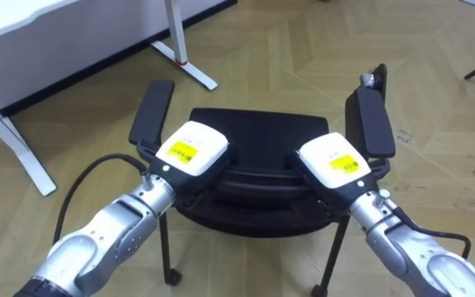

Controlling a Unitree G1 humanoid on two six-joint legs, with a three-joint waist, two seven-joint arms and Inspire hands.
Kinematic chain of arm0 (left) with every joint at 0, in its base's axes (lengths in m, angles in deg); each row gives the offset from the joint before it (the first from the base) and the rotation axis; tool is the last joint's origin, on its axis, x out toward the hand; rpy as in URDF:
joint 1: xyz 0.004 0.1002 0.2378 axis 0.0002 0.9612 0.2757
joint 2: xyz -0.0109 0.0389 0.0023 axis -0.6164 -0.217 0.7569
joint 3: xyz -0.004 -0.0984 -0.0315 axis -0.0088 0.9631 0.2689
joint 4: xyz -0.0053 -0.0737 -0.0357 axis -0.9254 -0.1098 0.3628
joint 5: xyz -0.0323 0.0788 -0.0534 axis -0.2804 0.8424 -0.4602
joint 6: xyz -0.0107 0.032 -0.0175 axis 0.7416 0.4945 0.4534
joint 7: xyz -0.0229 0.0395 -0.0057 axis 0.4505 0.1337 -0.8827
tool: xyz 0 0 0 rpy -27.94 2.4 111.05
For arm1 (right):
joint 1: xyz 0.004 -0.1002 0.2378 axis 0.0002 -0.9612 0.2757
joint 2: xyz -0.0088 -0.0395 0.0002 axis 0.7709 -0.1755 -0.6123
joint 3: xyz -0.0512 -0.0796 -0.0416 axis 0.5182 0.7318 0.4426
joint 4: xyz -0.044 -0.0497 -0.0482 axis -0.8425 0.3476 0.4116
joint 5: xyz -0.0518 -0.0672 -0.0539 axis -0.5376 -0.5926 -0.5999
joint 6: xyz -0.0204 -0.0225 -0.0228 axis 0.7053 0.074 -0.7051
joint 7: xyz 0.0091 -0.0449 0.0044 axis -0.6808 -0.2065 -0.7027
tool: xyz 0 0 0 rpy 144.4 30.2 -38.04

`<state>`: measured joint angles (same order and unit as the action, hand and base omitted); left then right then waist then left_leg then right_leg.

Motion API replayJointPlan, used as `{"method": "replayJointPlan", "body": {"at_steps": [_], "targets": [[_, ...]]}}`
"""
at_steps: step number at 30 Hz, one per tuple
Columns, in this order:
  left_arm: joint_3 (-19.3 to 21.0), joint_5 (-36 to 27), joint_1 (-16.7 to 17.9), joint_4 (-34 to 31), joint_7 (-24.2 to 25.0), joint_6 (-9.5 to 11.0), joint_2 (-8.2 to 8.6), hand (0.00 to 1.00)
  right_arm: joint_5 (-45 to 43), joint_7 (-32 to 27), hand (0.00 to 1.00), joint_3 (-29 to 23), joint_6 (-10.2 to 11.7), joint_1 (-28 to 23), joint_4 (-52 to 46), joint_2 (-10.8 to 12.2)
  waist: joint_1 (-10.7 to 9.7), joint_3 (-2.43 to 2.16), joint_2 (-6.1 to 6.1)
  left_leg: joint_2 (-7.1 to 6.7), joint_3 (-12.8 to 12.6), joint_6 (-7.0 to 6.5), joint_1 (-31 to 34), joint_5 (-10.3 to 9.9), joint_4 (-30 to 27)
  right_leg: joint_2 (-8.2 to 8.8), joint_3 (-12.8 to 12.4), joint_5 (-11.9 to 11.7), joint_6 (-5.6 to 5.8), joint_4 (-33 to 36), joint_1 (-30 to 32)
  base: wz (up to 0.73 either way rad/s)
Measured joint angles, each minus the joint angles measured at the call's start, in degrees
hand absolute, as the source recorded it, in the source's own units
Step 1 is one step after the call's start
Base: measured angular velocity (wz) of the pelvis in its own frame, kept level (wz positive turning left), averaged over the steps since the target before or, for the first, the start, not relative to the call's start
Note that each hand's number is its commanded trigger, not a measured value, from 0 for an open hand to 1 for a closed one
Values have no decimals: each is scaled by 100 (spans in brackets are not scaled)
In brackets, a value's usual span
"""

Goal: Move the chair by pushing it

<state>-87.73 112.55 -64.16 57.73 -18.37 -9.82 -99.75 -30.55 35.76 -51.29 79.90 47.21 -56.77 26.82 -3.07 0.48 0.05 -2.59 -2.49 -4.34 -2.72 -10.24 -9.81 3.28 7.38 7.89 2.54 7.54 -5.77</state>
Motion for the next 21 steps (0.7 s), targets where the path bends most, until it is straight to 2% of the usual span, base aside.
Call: {"method": "replayJointPlan", "body": {"at_steps": [7, 11, 13, 16, 19, 21], "targets": [[-14, 29, 0, 161, -13, 103, 24, 100, 5, -17, 100, 20, 120, 4, 191, 29, 44, 23, 57, 5, -27, 0, -144, 0, -2, -1, -8, 2, 2, 1, -157, 0], [4, 142, -55, 306, -119, 184, 72, 100, 35, -43, 100, 39, 129, 10, 273, 59, 41, 69, 143, 8, -11, 16, -76, -16, -180, 6, 77, 20, -21, 18, -207, 12], [91, 259, -70, 451, -201, 218, 186, 100, 26, -42, 100, 25, 133, 18, 322, 99, 62, 68, 137, 85, -7, 25, 50, -230, -515, -63, 120, 95, -53, 73, -214, 8], [90, 270, -75, 590, -261, 245, 203, 100, 24, -40, 100, 25, 209, 33, 479, 195, 129, 73, 136, 228, 24, 101, 146, -468, -913, -190, 170, 141, -124, 115, -316, 2], [82, 270, -65, 686, -370, 250, 215, 100, -6, -31, 100, 25, 235, 33, 510, 228, 24, 71, 143, 263, 218, 150, 258, -548, -1126, -240, 405, 196, -190, 128, -390, 29], [84, 309, -70, 742, -429, 237, 251, 100, -9, -26, 100, 25, 239, 33, 523, 227, 21, 68, 147, 286, 242, 180, 299, -549, -1184, -255, 471, 232, -235, 143, -388, 21]]}}
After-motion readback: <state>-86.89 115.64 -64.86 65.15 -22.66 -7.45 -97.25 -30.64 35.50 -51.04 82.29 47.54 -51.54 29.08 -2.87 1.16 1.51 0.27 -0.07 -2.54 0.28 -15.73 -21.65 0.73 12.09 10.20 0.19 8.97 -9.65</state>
